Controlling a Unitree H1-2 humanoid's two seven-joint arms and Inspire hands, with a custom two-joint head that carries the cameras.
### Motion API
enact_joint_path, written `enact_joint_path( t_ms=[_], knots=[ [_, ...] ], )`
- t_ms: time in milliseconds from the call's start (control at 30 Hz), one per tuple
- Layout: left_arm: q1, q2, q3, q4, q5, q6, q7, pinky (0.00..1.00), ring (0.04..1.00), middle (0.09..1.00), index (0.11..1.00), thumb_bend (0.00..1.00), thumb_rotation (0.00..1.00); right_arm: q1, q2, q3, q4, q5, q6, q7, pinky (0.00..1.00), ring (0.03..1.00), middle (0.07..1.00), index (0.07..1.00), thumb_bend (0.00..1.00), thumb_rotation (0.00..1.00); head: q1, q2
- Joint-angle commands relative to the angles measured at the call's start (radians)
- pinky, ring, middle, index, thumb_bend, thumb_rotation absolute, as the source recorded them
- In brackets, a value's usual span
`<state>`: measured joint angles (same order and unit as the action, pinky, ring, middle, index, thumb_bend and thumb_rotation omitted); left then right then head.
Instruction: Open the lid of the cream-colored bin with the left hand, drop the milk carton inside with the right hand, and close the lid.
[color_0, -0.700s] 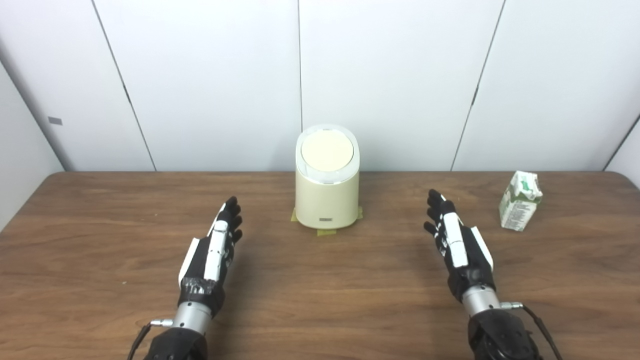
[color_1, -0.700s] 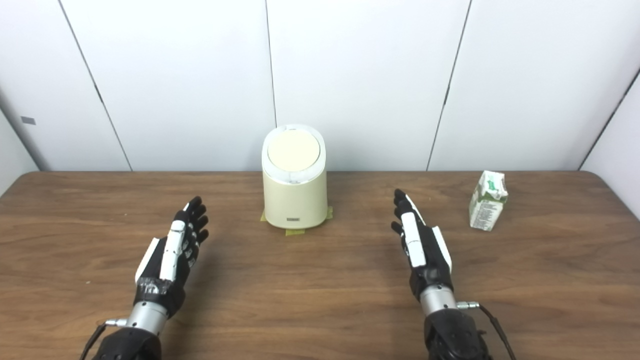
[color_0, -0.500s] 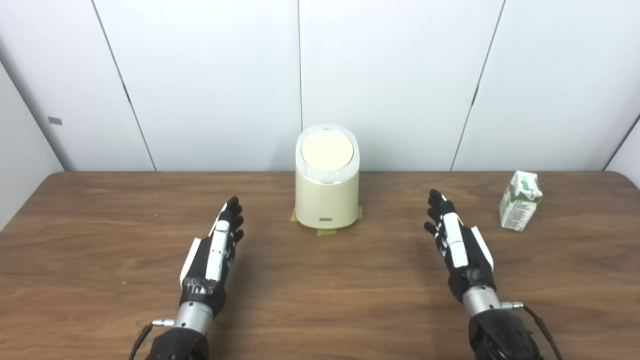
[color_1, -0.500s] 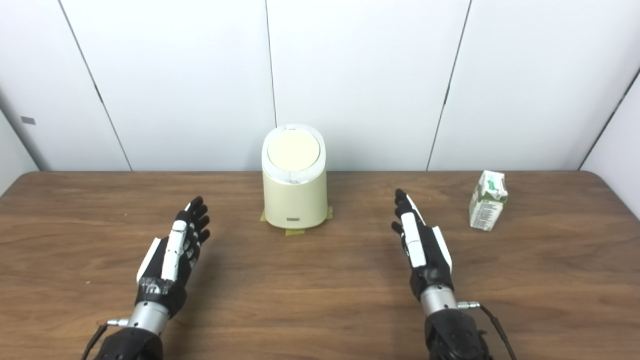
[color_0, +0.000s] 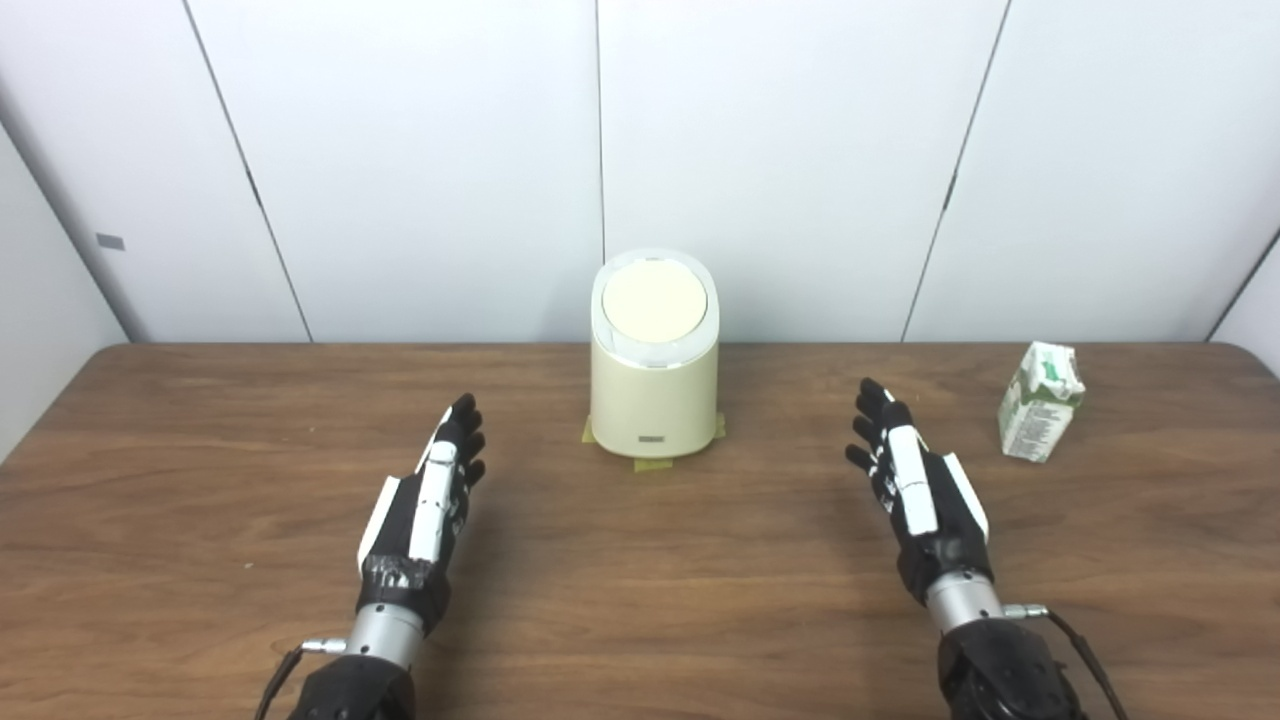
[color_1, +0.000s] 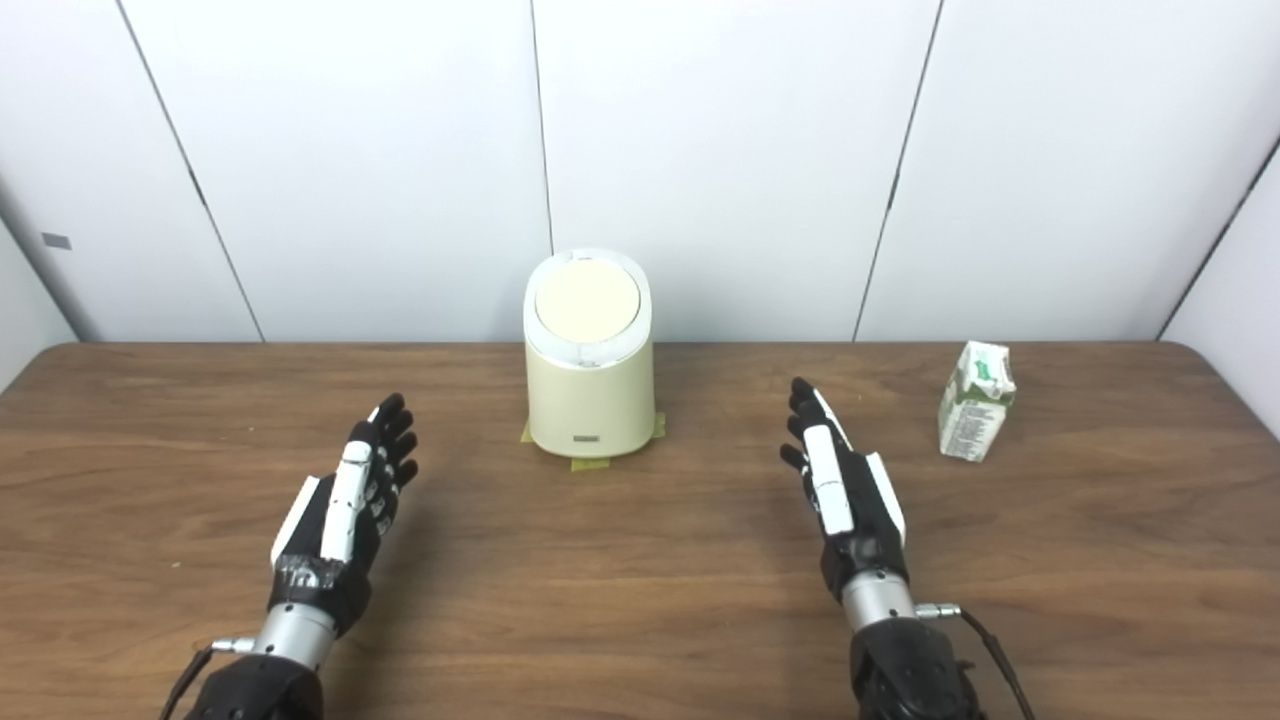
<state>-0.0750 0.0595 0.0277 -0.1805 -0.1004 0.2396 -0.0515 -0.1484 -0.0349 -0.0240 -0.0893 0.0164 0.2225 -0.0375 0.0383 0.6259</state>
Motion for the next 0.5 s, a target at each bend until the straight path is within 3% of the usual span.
enact_joint_path(
  t_ms=[0, 100, 200, 467],
  knots=[
    [-0.043, 0.009, 0.004, -0.041, 0.012, 0.004, 0.005, 1.0, 1.0, 1.0, 1.0, 0.47, 0.77, -0.035, 0.005, 0.0, -0.038, 0.002, -0.03, 0.004, 0.91, 0.956, 0.958, 0.944, 0.67, 1.0, 0.003, 0.001],
    [-0.069, 0.026, 0.003, -0.058, 0.044, 0.037, 0.015, 1.0, 1.0, 1.0, 1.0, 0.57, 0.59, -0.028, 0.007, 0.009, -0.049, -0.004, -0.024, 0.009, 0.92, 0.957, 0.959, 0.949, 0.66, 1.0, 0.006, 0.002],
    [-0.132, 0.058, 0.007, -0.079, 0.068, 0.094, 0.012, 1.0, 1.0, 1.0, 1.0, 0.62, 0.51, -0.028, 0.01, 0.011, -0.056, -0.002, -0.017, 0.01, 0.92, 0.96, 0.962, 0.952, 0.66, 1.0, 0.009, 0.015],
    [-0.39, 0.137, -0.032, -0.059, 0.229, 0.227, 0.012, 0.9, 0.975, 0.998, 1.0, 0.72, 0.48, -0.033, 0.01, -0.022, -0.054, 0.02, -0.012, 0.001, 0.88, 0.929, 0.929, 0.93, 0.65, 1.0, 0.022, 0.034]
  ],
)
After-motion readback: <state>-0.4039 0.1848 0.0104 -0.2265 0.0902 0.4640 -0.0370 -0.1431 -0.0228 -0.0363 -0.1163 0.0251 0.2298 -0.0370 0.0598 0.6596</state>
